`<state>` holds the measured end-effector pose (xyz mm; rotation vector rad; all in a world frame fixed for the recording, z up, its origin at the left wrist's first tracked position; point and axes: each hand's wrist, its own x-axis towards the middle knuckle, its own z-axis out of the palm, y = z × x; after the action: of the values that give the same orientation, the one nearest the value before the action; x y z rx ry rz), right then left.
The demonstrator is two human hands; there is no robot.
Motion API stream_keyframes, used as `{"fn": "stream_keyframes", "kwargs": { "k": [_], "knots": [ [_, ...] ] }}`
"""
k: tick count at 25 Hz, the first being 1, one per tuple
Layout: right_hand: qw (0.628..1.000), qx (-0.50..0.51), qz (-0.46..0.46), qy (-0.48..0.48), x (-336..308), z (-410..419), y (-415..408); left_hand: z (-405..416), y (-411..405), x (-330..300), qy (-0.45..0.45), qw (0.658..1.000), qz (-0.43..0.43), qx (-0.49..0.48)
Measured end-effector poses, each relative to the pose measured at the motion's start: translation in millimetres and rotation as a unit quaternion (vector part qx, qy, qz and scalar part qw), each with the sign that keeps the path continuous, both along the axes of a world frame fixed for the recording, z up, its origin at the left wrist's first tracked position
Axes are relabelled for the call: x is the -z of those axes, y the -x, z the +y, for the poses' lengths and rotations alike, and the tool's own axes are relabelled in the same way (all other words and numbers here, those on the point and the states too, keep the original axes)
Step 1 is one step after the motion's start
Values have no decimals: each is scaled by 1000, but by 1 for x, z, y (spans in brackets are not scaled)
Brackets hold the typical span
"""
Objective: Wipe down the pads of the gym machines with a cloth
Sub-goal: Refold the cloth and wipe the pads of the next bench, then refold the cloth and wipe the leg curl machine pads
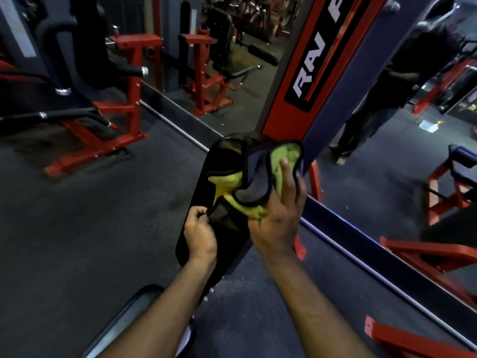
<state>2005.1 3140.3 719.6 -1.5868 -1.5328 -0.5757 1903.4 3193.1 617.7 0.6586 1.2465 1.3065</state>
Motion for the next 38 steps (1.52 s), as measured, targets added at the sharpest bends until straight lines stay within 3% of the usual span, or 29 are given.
{"fn": "stream_keyframes", "kwargs": {
  "k": [2, 5, 8, 11, 13, 14, 15, 18, 20, 23, 25, 29, 32, 35, 36, 38],
  "knots": [
    [994, -5, -71, 84, -37, 29, -4, 0, 0, -20, 29, 997, -69, -32],
    [952, -20, -163, 257, -86, 68, 18, 4, -2, -53, 24, 992, -115, -55],
    [925, -67, -241, 285, -102, 91, 50, 13, 9, -83, -25, 968, -250, -26],
    [937, -148, -112, 297, -101, 105, 77, 5, 44, -103, -35, 960, -279, -10],
    [930, -230, 59, 280, -83, 107, 99, -3, 74, -104, -49, 948, -312, -38],
    [897, -294, 191, 270, -70, 103, 119, -9, 94, -102, -49, 941, -326, -80],
    [837, -348, 328, 267, -58, 94, 142, -16, 115, -100, -49, 935, -330, -118],
    [578, -400, 637, 315, -33, 64, 204, -50, 183, -95, -47, 931, -306, -191],
    [420, -384, 729, 381, -26, 40, 233, -75, 225, -87, -48, 935, -285, -207],
    [292, -386, 773, 411, -25, 2, 273, -114, 284, -82, -69, 942, -277, -175],
    [274, -391, 781, 403, -16, -24, 307, -137, 327, -81, -85, 956, -216, -180],
    [277, -353, 793, 413, -5, -68, 381, -192, 421, -88, -82, 966, -78, -232],
    [254, -372, 794, 408, -10, -101, 435, -227, 502, -102, -85, 962, -21, -260],
    [207, -450, 758, 424, -17, -127, 483, -254, 575, -127, -102, 962, 38, -249],
    [203, -463, 747, 432, -21, -133, 496, -260, 593, -134, -109, 963, 54, -239],
    [229, -479, 709, 464, -28, -138, 515, -265, 620, -142, -116, 965, 78, -223]
  ]
}}
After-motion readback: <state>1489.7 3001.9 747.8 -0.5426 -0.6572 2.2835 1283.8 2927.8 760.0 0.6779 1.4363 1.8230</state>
